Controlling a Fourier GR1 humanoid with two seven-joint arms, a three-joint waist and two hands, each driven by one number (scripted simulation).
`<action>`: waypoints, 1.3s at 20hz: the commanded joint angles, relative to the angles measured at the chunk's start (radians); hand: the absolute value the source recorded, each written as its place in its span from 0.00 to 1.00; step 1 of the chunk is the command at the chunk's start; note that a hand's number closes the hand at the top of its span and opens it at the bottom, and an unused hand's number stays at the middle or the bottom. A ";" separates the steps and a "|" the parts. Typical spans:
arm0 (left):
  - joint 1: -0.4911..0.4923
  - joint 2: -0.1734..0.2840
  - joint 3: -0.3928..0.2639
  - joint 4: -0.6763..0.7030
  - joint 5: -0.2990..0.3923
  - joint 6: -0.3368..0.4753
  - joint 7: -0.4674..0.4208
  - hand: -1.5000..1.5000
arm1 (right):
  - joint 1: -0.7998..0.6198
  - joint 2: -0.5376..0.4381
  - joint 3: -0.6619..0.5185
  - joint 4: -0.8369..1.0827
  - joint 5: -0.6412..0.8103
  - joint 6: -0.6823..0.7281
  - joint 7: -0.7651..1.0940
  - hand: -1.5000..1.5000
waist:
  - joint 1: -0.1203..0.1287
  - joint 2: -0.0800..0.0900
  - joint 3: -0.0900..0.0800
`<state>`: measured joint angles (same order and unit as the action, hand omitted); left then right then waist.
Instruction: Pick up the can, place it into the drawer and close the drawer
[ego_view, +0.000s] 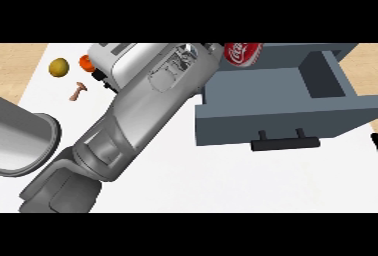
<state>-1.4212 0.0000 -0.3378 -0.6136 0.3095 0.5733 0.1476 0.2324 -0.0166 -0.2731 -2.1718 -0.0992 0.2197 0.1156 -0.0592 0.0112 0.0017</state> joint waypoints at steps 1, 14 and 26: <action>-0.022 0.000 -0.073 0.061 0.074 0.041 -0.030 1.00 | -0.031 -0.008 0.007 0.013 0.009 -0.007 0.020 0.00 | -0.012 0.003 0.000; -0.059 0.000 -0.144 0.223 0.134 0.048 -0.142 1.00 | -0.097 -0.039 0.000 0.074 0.011 -0.010 0.004 0.00 | -0.037 0.017 0.002; -0.001 0.000 -0.245 0.264 0.183 0.095 -0.200 0.00 | -0.120 -0.030 0.020 0.024 0.014 -0.033 0.050 0.00 | -0.058 0.020 0.001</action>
<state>-1.4515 0.0000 -0.5683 -0.3720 0.4759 0.6551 -0.0228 0.1294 -0.0452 -0.2500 -2.1480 -0.0843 0.1943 0.1589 -0.1182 0.0297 0.0030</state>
